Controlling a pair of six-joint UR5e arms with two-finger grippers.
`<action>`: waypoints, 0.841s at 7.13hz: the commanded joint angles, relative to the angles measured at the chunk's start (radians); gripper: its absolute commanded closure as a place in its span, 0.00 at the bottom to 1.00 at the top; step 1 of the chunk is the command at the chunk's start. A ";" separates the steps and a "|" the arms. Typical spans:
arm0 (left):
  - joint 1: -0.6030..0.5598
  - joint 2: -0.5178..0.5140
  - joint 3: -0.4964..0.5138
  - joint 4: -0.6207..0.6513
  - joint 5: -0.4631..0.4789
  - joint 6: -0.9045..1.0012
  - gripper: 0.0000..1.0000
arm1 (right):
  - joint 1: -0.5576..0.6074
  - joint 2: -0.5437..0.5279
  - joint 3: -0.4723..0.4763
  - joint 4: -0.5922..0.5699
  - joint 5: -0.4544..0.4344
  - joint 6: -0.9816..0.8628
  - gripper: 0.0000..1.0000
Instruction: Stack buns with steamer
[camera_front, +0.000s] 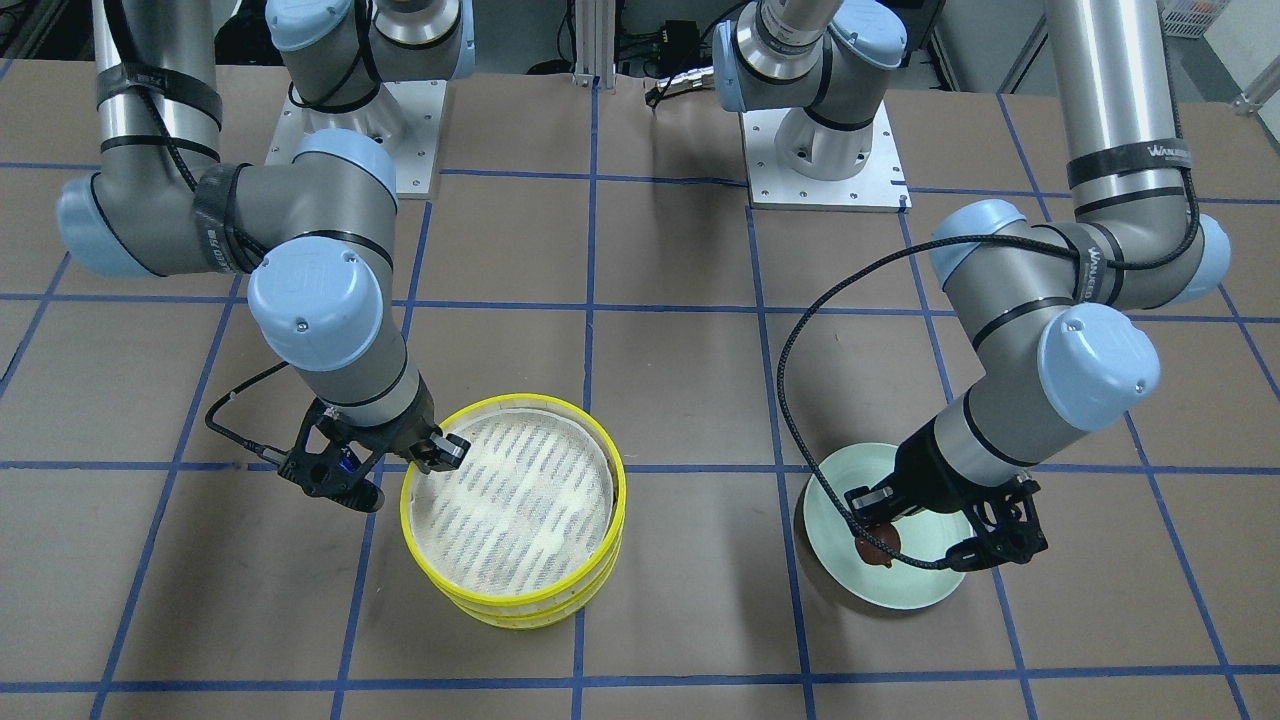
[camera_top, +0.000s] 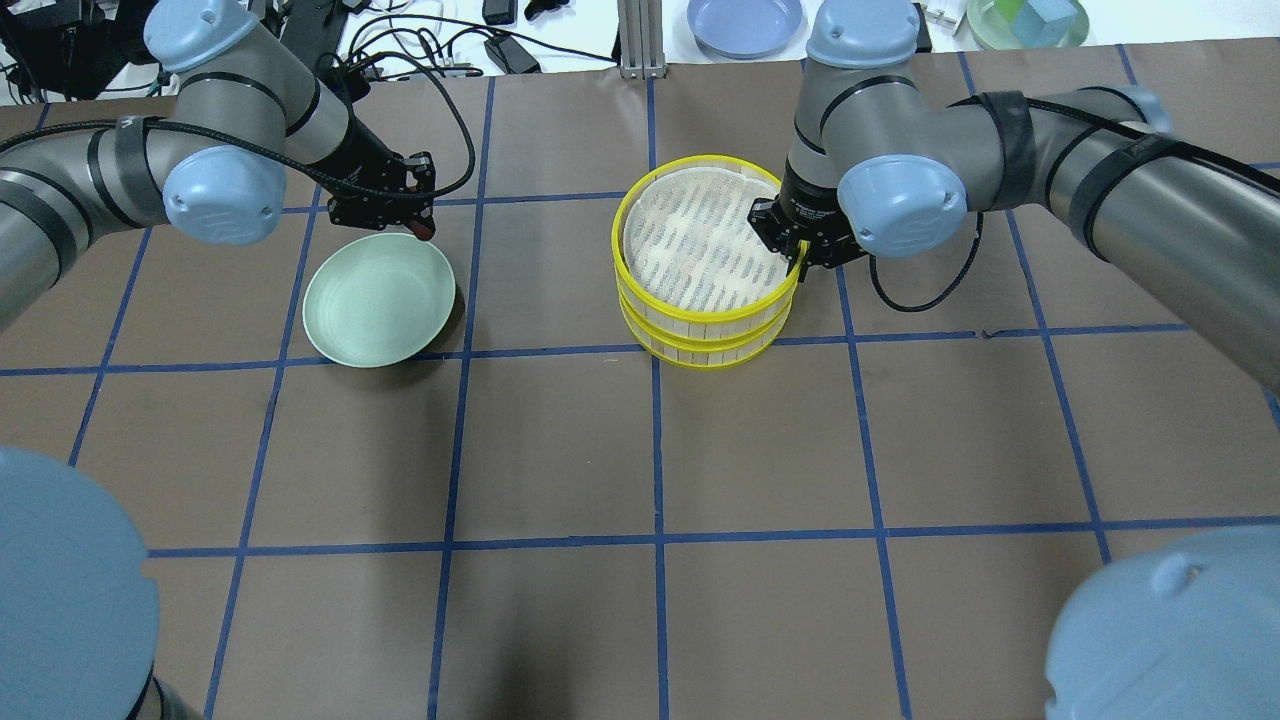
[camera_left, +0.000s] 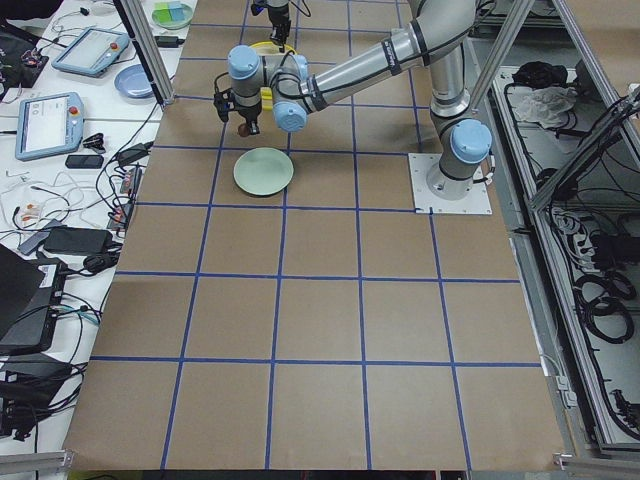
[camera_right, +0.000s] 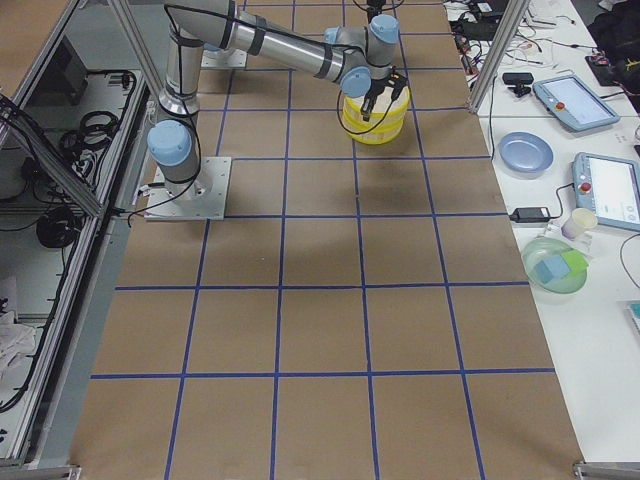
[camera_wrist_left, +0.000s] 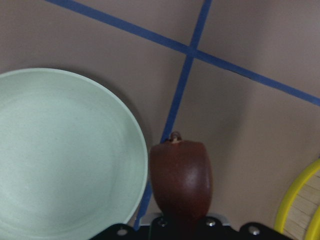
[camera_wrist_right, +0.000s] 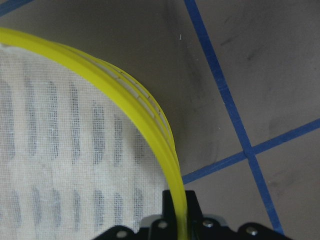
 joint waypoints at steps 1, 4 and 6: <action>-0.055 0.040 0.015 0.000 -0.045 -0.098 1.00 | -0.001 0.005 0.000 -0.001 0.010 0.003 0.68; -0.126 0.083 0.020 0.003 -0.063 -0.224 1.00 | -0.001 0.005 -0.001 -0.061 0.013 0.003 0.04; -0.222 0.071 0.018 0.037 -0.060 -0.379 1.00 | -0.052 -0.054 -0.015 -0.034 0.005 -0.026 0.00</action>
